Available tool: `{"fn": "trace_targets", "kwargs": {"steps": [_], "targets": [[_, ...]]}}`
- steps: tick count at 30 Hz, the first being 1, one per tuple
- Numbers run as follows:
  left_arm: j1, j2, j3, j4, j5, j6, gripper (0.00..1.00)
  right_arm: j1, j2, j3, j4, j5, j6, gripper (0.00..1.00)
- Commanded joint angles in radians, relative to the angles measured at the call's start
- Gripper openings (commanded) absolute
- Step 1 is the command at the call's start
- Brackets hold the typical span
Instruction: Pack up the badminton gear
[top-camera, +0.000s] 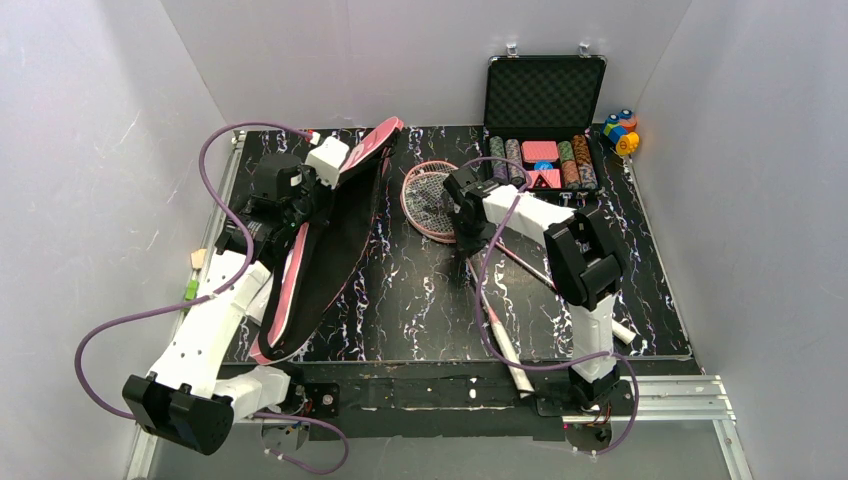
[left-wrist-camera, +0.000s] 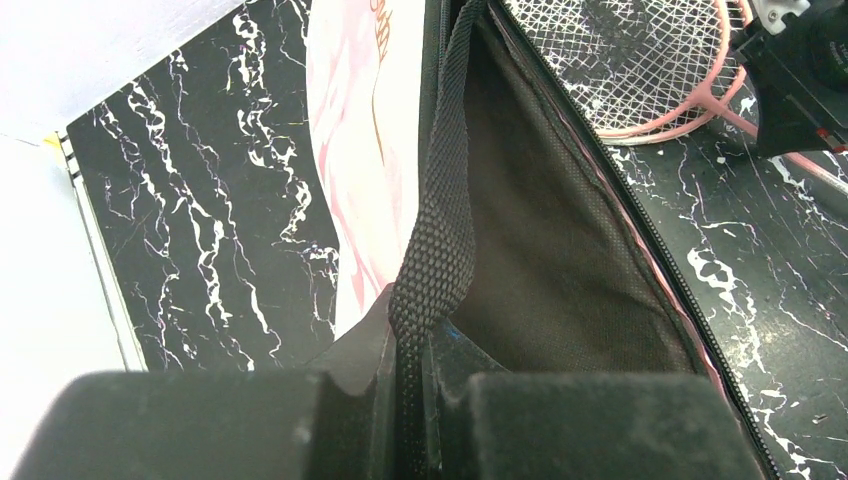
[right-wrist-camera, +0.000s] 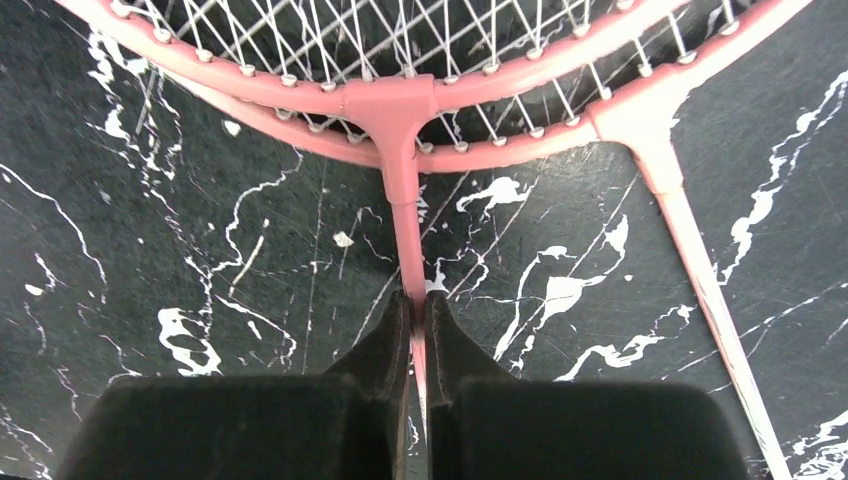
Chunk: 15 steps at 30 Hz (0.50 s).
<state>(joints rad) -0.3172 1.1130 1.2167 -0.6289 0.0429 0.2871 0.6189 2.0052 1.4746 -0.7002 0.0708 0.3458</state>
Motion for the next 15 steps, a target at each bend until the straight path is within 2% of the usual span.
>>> {"fn": "trace_targets", "kwargs": {"steps": [1, 6, 9, 12, 15], "targets": [[0.004, -0.052, -0.005, 0.029, -0.012, -0.001, 0.0, 0.021, 0.023, 0.084, -0.031, 0.034, 0.119, 0.01], [0.003, -0.065, -0.02, 0.026, -0.005, 0.001, 0.0, 0.039, 0.007, 0.027, -0.029, 0.025, 0.191, 0.01], [0.004, -0.064, -0.026, 0.026, 0.004, -0.005, 0.0, 0.042, -0.028, -0.042, 0.019, -0.009, 0.232, 0.21], [0.003, -0.064, -0.024, 0.026, 0.008, -0.009, 0.0, 0.042, -0.064, -0.091, 0.066, -0.024, 0.256, 0.47], [0.003, -0.069, -0.025, 0.026, 0.006, -0.007, 0.0, 0.041, -0.086, -0.102, 0.068, -0.032, 0.263, 0.58]]}}
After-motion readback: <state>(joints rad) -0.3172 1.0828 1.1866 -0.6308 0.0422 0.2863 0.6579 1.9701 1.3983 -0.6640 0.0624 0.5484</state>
